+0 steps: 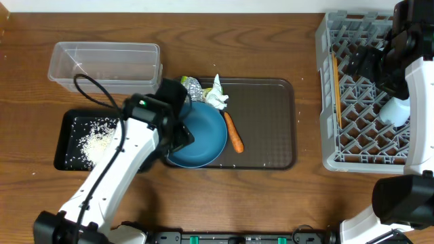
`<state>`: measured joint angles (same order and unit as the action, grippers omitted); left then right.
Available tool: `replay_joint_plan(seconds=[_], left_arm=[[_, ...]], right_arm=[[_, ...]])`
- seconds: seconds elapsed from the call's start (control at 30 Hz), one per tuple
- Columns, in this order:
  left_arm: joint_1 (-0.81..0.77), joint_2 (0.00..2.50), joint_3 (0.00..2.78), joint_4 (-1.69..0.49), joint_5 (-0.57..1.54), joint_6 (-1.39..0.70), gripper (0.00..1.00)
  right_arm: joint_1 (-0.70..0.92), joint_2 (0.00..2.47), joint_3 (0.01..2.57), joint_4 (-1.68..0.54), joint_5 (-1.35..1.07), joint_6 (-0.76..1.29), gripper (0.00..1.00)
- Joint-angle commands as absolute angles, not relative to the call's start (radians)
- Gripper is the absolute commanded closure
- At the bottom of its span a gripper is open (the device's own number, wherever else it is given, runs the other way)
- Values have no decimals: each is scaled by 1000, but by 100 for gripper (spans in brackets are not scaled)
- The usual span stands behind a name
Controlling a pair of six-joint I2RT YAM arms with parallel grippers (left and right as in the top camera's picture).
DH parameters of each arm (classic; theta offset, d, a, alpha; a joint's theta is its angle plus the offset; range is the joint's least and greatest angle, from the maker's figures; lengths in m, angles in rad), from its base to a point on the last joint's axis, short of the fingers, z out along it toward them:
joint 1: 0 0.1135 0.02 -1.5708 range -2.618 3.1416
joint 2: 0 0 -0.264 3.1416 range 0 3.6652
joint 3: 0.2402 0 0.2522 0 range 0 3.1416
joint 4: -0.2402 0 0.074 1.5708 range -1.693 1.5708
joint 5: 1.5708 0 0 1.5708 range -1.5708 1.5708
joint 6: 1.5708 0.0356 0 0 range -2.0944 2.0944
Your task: Sort waste into correct bins and load items into the dishwasher rack
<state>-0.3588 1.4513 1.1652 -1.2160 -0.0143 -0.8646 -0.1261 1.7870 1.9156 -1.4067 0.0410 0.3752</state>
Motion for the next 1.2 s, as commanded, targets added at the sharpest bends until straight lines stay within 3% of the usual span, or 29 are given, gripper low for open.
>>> replay_joint_plan(seconds=[0.0,0.23,0.57,0.73,0.97,1.17], left_arm=[[-376,1451,1124,-1194,8,-871,2],[-372,1450,1108,-1153,-15,-842,2],[-78,1449,1126,-1184,99,-696,2],[-31,1449,1126,-1175,236,-584,2],[-221,1449,1126,-1071,372,-538,2],[-484,1450,1126,-992,171,-732,2]], right_arm=[[-128,1792,1916,-1407,41,389,1],[-128,1792,1916,-1407,41,389,1],[-128,1792,1916,-1407,41,389,1],[-128,1792,1916,-1407,41,389,1],[-128,1792,1916,-1407,41,389,1],[-128,1792,1916,-1407,41,389,1]])
